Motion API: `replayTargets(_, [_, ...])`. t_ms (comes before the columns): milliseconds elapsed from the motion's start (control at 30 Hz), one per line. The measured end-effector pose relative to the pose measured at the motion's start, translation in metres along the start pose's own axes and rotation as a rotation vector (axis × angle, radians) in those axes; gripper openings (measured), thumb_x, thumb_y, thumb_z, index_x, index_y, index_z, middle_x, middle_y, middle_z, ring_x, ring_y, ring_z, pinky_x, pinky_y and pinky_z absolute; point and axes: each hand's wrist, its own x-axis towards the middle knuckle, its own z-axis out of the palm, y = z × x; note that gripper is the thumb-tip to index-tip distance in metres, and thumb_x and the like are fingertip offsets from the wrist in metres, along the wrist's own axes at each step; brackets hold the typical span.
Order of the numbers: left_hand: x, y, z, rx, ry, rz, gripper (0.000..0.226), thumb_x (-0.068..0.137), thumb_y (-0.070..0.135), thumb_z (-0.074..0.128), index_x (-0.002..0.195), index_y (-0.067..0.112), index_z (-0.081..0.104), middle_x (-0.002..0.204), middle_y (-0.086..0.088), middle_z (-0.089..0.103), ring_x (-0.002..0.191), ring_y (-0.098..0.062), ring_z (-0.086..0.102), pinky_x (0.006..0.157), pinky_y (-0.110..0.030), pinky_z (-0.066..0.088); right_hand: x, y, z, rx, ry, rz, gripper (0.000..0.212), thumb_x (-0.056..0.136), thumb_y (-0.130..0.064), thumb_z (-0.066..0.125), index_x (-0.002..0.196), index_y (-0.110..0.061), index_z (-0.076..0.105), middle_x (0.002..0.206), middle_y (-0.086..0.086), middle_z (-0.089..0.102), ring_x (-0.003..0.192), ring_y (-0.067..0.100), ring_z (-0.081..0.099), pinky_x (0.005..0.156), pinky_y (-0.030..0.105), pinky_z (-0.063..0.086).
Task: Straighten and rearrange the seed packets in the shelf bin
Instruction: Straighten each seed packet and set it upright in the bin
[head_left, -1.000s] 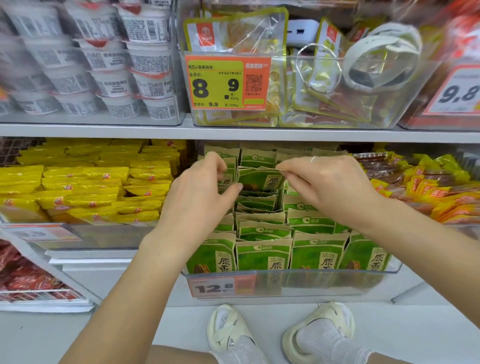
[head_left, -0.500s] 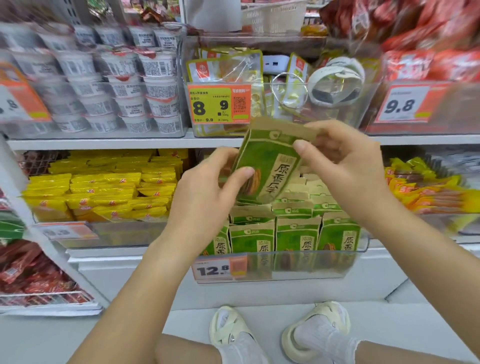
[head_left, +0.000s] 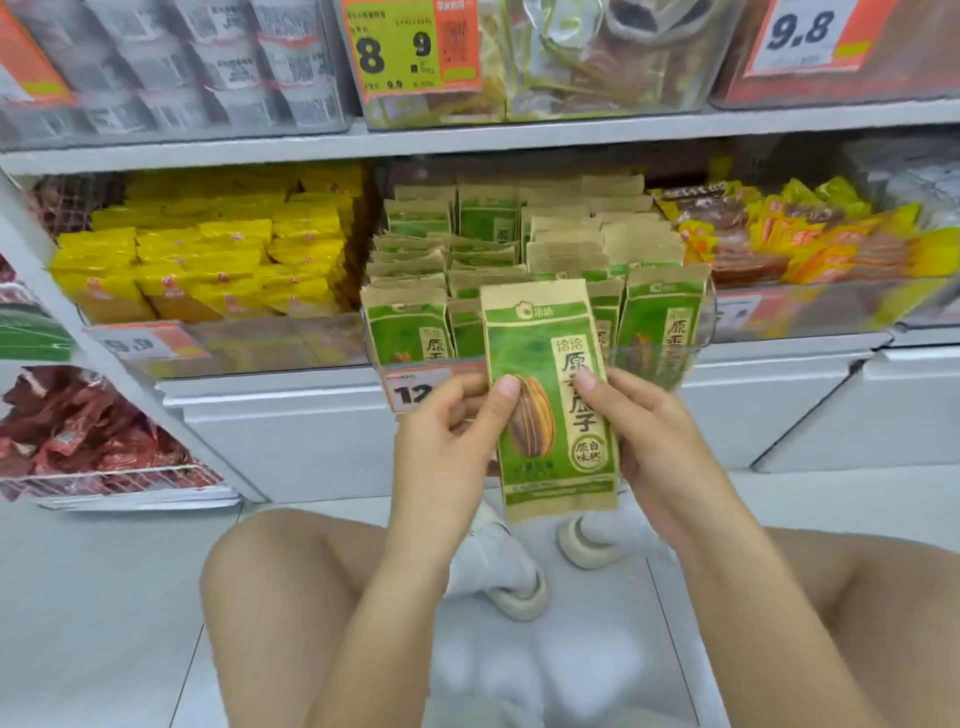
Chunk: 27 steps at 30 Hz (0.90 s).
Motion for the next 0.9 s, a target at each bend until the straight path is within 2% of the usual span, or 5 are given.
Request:
replayTargets(133, [-0.015, -0.018, 0.011, 0.251, 0.173, 0.122, 0.022, 0.089, 0.023, 0.071, 0.103, 0.033, 0.057, 0.099, 0.017, 0.067, 0.086, 0.003, 0.065, 0.074, -0.027, 0.054, -0.017, 0.019, 0.001, 0.049, 0.145, 0.016, 0.031, 0.079, -0.025, 0.067, 0.107, -0.012, 0.070, 0.090, 0.011, 0.075, 0.072, 0.017, 0.071, 0.058, 0.024, 0.054])
replayTargets(267, [-0.027, -0.030, 0.021, 0.478, 0.107, 0.182, 0.013, 0.088, 0.036, 0.063, 0.099, 0.030, 0.062, 0.101, 0.020, 0.057, 0.093, -0.006, 0.062, 0.078, -0.039, 0.056, -0.027, 0.029, 0.005, 0.057, 0.208, -0.002, 0.019, 0.089, -0.012, 0.063, 0.106, -0.007, 0.070, 0.084, 0.011, 0.075, 0.067, 0.015, 0.070, 0.055, 0.020, 0.052])
replayTargets(533, [-0.025, -0.030, 0.017, 0.020, -0.054, -0.114, 0.039, 0.072, 0.046, 0.080, 0.101, 0.026, 0.062, 0.102, 0.019, 0.069, 0.095, 0.002, 0.066, 0.077, -0.019, 0.052, -0.031, 0.030, 0.010, -0.032, 0.198, -0.035, 0.014, 0.092, -0.022, 0.059, 0.094, -0.013, 0.069, 0.090, 0.001, 0.075, 0.085, 0.010, 0.071, 0.065, 0.023, 0.056])
replayTargets(700, [-0.028, -0.032, 0.015, -0.201, -0.120, -0.134, 0.036, 0.074, 0.033, 0.072, 0.097, 0.009, 0.059, 0.102, -0.001, 0.068, 0.081, -0.006, 0.069, 0.071, -0.018, 0.051, -0.027, 0.026, 0.015, -0.013, 0.176, 0.009, 0.056, 0.063, -0.050, 0.066, 0.097, -0.005, 0.062, 0.103, 0.008, 0.072, 0.092, 0.012, 0.069, 0.079, 0.022, 0.055])
replayTargets(900, [-0.031, -0.030, 0.019, -0.217, -0.184, -0.106, 0.037, 0.078, 0.031, 0.069, 0.098, 0.002, 0.057, 0.096, 0.003, 0.069, 0.080, -0.006, 0.067, 0.071, -0.017, 0.050, -0.021, 0.018, 0.019, -0.012, 0.232, 0.021, 0.025, 0.086, -0.035, 0.063, 0.088, -0.011, 0.058, 0.088, 0.007, 0.067, 0.085, 0.015, 0.066, 0.075, 0.022, 0.052])
